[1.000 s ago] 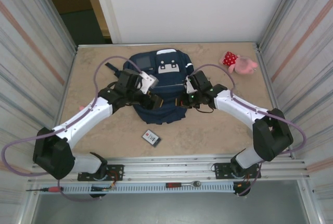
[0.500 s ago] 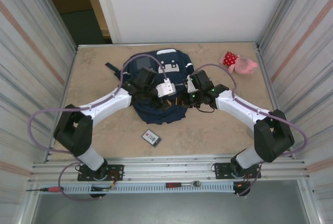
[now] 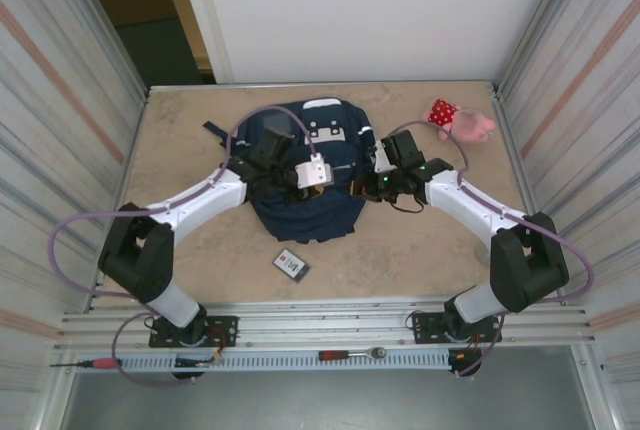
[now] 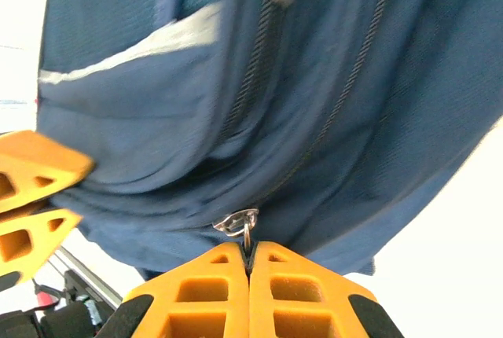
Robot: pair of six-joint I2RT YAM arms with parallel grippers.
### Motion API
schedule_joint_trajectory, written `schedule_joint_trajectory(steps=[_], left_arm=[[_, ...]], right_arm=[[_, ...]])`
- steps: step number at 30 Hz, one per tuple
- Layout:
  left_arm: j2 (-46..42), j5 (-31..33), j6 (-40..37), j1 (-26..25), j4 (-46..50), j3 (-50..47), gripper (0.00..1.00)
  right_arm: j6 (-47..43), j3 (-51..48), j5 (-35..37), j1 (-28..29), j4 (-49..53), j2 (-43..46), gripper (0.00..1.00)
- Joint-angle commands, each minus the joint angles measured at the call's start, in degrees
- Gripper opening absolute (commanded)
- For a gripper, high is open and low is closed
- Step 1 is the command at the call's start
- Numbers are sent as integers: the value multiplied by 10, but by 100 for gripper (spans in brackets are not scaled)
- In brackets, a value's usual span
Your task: Pack the student bag
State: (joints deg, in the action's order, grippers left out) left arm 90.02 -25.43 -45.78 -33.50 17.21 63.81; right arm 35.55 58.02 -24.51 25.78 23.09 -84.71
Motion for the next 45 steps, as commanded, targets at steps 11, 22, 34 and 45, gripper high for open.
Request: schedule_joint_trajectory(steps=[11,22,34,45], left_arm=[[-92,-93,-120,10,130,-32,0],[-125,-107,-180,-6,167,-60,0],[-149,-96,-106,10,131,-65,24],[-196,-108,-114,72,202,-52,75]], right_arm=[[-61,87,53,-118,21,-104,0],[-79,157,35,-179,-35,-214,0],[-179,176,-18,-172,7,-206,3],[-380,-32,-9,-57,-71,62,53]])
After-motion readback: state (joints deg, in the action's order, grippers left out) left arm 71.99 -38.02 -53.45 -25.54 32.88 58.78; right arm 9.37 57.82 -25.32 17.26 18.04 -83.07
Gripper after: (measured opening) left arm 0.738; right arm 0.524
